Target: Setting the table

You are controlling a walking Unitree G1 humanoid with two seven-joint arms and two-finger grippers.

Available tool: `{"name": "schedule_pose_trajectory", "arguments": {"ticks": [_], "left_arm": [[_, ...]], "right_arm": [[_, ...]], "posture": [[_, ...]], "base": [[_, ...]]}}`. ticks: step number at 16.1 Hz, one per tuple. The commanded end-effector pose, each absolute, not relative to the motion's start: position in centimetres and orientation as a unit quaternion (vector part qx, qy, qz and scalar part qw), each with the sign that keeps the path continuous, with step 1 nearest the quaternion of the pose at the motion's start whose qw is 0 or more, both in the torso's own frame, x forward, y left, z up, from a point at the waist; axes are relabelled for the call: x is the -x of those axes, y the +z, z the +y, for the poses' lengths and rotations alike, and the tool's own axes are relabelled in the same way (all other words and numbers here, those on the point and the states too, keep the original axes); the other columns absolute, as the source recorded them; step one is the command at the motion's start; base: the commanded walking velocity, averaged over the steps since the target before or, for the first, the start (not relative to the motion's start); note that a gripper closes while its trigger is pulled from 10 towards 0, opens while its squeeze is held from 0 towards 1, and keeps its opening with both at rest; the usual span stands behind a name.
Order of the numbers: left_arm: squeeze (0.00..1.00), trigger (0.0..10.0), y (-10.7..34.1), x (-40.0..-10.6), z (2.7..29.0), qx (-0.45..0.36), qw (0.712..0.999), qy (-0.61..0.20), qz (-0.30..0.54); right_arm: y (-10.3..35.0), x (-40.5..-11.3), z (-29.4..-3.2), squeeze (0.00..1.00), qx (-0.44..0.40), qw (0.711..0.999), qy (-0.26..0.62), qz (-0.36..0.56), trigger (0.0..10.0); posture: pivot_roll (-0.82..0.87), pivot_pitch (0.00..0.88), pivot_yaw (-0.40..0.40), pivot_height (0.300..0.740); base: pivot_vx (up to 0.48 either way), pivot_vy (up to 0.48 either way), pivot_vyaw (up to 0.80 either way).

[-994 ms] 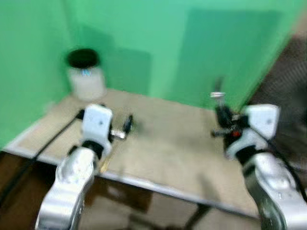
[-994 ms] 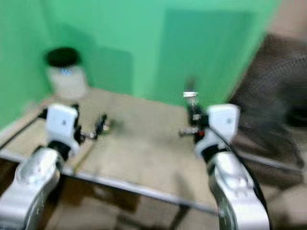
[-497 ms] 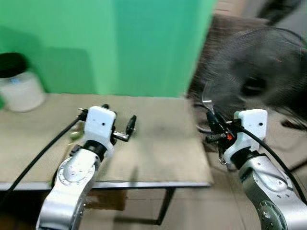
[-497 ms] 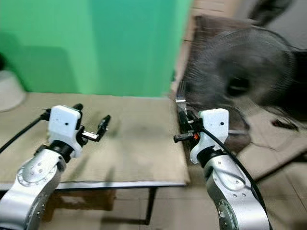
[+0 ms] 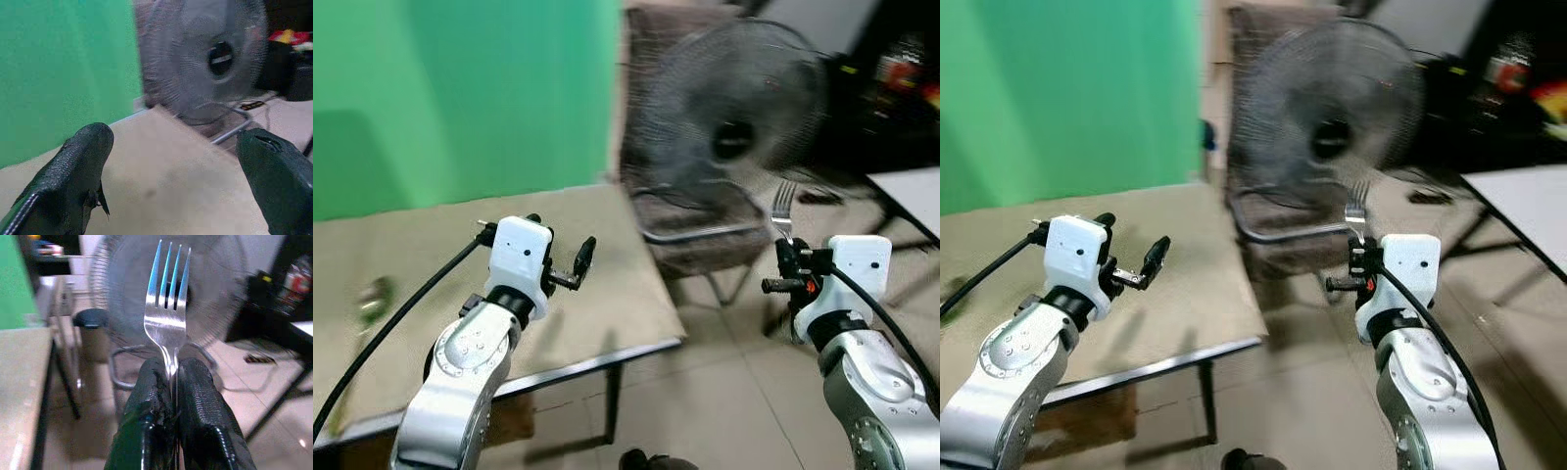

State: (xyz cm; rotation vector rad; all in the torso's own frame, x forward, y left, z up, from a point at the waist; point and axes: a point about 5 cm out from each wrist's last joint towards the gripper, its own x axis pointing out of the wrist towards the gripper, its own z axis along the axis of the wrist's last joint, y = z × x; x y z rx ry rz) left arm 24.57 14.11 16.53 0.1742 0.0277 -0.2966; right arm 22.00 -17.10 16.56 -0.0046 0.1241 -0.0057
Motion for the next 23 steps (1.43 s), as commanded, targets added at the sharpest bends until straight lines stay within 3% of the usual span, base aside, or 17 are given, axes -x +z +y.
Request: {"name": "schedule_pose_trajectory", "arguments": {"ticks": [1,18,23], "left_arm": [[0.0,10.0,16.9,-24.9,14.0,-0.092,0.985,-0.147,0.005],[0.0,10.0,16.9,-26.4,13.5,-0.101,0.978,-0.184,-0.009],[0.0,10.0,16.9,-26.8,13.4,-0.101,0.977,-0.189,-0.014]], "right_arm": [[16.8,-21.7,-17.6,0.0,0.004,0.998,-0.025,0.06,10.0],[16.7,-21.2,-18.2,0.0,0.005,0.995,-0.07,0.073,10.0],[16.5,-21.1,-18.2,0.0,0.004,0.994,-0.073,0.079,10.0]], "posture": [[0.04,0.0,-0.042,0.74],[-0.01,0.0,-0.011,0.74],[-0.02,0.0,-0.008,0.74]], "base": [[0.0,0.0,-0.78],[0.0,0.0,-0.78],[0.0,-0.3,-0.78]]}}
